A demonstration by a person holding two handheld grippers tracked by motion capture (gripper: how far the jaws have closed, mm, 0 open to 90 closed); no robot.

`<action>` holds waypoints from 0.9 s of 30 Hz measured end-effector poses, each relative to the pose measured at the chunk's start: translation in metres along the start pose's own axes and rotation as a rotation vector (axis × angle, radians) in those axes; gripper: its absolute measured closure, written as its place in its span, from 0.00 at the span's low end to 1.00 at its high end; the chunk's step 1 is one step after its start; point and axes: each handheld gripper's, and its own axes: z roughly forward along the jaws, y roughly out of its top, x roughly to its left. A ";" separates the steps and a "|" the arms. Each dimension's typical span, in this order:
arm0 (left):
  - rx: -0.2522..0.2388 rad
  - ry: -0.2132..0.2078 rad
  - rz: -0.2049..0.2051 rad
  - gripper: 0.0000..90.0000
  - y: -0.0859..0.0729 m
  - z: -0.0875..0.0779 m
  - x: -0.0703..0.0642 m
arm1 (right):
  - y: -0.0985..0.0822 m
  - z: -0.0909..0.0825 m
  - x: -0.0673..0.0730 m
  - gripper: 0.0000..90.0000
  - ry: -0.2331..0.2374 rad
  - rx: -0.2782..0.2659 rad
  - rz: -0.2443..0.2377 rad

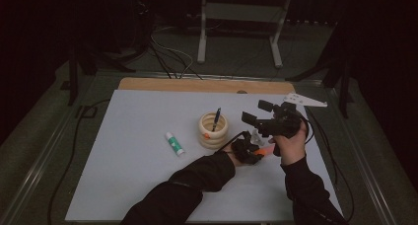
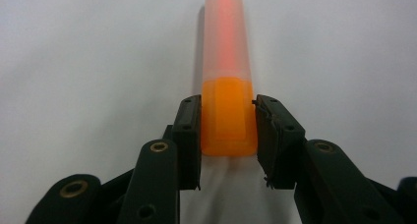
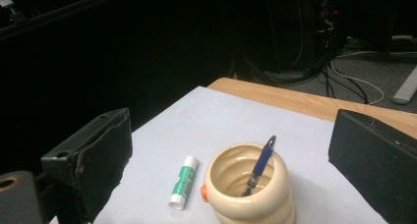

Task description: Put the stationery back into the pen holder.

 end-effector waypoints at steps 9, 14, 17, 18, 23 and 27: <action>-0.011 -0.020 0.004 0.73 0.004 -0.014 -0.008 | 0.000 0.001 0.001 0.03 0.001 -0.004 0.000; 0.000 -0.026 0.020 0.73 0.001 -0.022 -0.013 | 0.000 0.004 0.002 0.03 0.003 -0.001 0.001; 0.005 -0.033 0.026 0.73 -0.002 -0.030 -0.016 | 0.000 0.004 0.003 0.03 0.004 -0.002 0.000; 0.010 -0.038 0.032 0.73 -0.003 -0.033 -0.016 | -0.001 0.005 0.003 0.03 0.002 0.000 -0.004; 0.027 -0.037 0.049 0.73 -0.008 -0.046 -0.020 | -0.001 0.006 0.004 0.03 0.002 0.004 -0.007; 0.031 -0.034 0.045 0.73 -0.014 -0.057 -0.022 | -0.004 0.009 0.003 0.03 -0.009 0.003 -0.018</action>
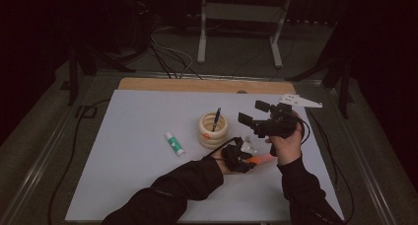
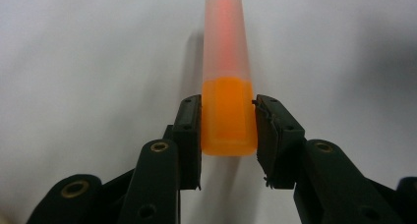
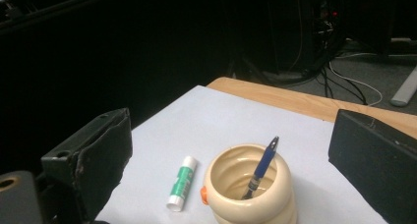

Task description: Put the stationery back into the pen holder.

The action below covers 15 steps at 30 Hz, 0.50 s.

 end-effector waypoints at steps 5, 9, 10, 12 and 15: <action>0.004 -0.007 0.023 0.73 -0.007 -0.017 -0.004 | -0.005 0.004 0.000 0.03 0.002 0.007 -0.018; 0.020 -0.015 0.035 0.73 -0.015 -0.028 -0.006 | -0.007 0.006 0.000 0.03 0.015 0.012 -0.020; 0.023 -0.012 0.036 0.73 -0.017 -0.030 -0.007 | -0.006 0.006 0.000 0.03 0.024 0.010 -0.016; 0.031 -0.011 0.036 0.73 -0.021 -0.034 -0.009 | -0.006 0.006 0.000 0.03 0.037 0.008 -0.012; 0.051 -0.009 0.034 0.73 -0.029 -0.040 -0.009 | -0.007 0.006 0.001 0.03 0.043 0.006 -0.020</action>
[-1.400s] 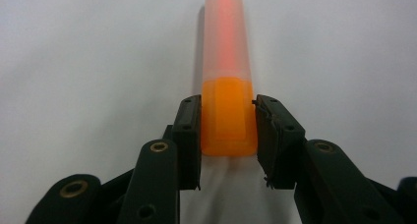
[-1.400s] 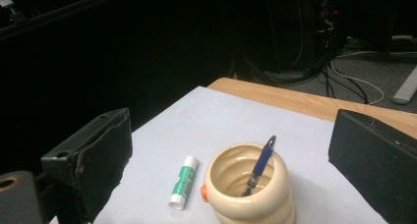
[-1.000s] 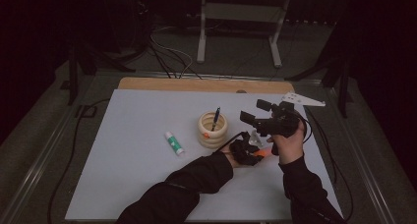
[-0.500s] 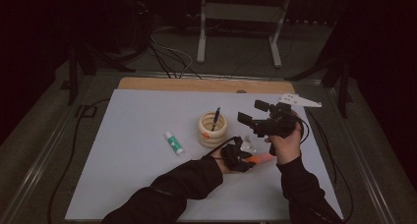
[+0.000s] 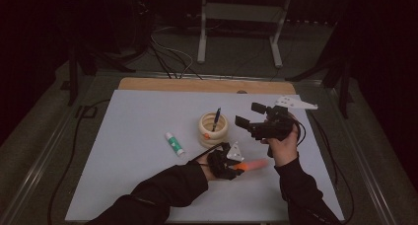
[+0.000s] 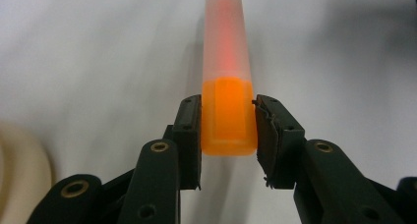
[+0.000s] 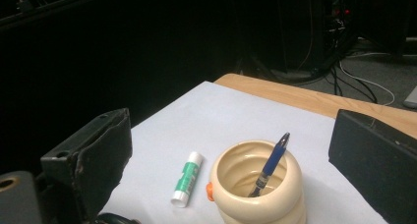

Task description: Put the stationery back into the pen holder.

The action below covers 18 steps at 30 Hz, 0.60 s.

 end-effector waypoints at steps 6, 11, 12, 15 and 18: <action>0.014 0.003 0.000 0.73 -0.009 -0.014 0.002 | -0.006 -0.002 0.001 0.03 0.015 0.035 -0.043; 0.016 0.010 0.002 0.73 -0.014 -0.023 0.004 | -0.013 -0.002 -0.001 0.03 0.023 0.067 -0.051; 0.014 0.006 -0.005 0.73 -0.017 -0.025 0.005 | -0.015 -0.002 -0.001 0.03 0.020 0.076 -0.059; 0.022 0.007 -0.011 0.73 -0.021 -0.028 0.006 | -0.023 -0.003 -0.001 0.03 0.016 0.103 -0.088; 0.028 0.007 -0.015 0.73 -0.026 -0.031 0.007 | -0.031 -0.003 0.000 0.03 0.010 0.122 -0.111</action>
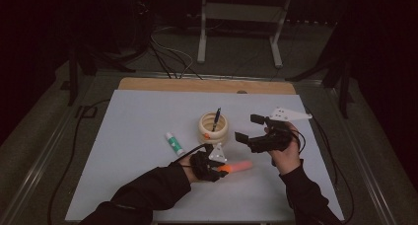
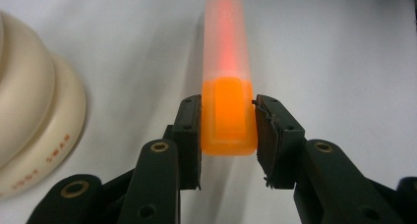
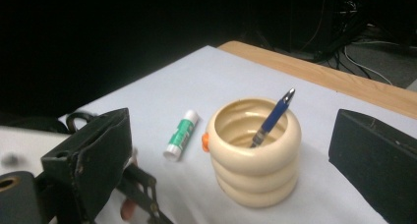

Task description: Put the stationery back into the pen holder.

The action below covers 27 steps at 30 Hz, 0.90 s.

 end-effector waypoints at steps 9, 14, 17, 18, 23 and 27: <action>0.009 -0.002 -0.004 0.73 -0.005 -0.007 0.001 | -0.021 0.001 0.005 0.03 -0.018 0.079 -0.067; 0.023 -0.003 0.006 0.73 -0.007 -0.010 0.002 | -0.030 0.000 0.009 0.01 0.014 0.117 -0.105; 0.019 -0.009 0.000 0.73 -0.006 -0.010 0.003 | -0.034 0.001 0.013 0.01 0.024 0.165 -0.142; 0.019 -0.013 -0.001 0.73 -0.005 -0.010 0.003 | -0.036 0.001 0.015 0.01 0.032 0.180 -0.151; 0.024 -0.011 0.007 0.73 -0.002 -0.012 0.004 | -0.042 0.002 0.020 0.01 0.048 0.225 -0.209; 0.027 -0.014 0.006 0.73 0.000 -0.013 0.004 | -0.047 0.002 0.026 0.01 0.033 0.263 -0.274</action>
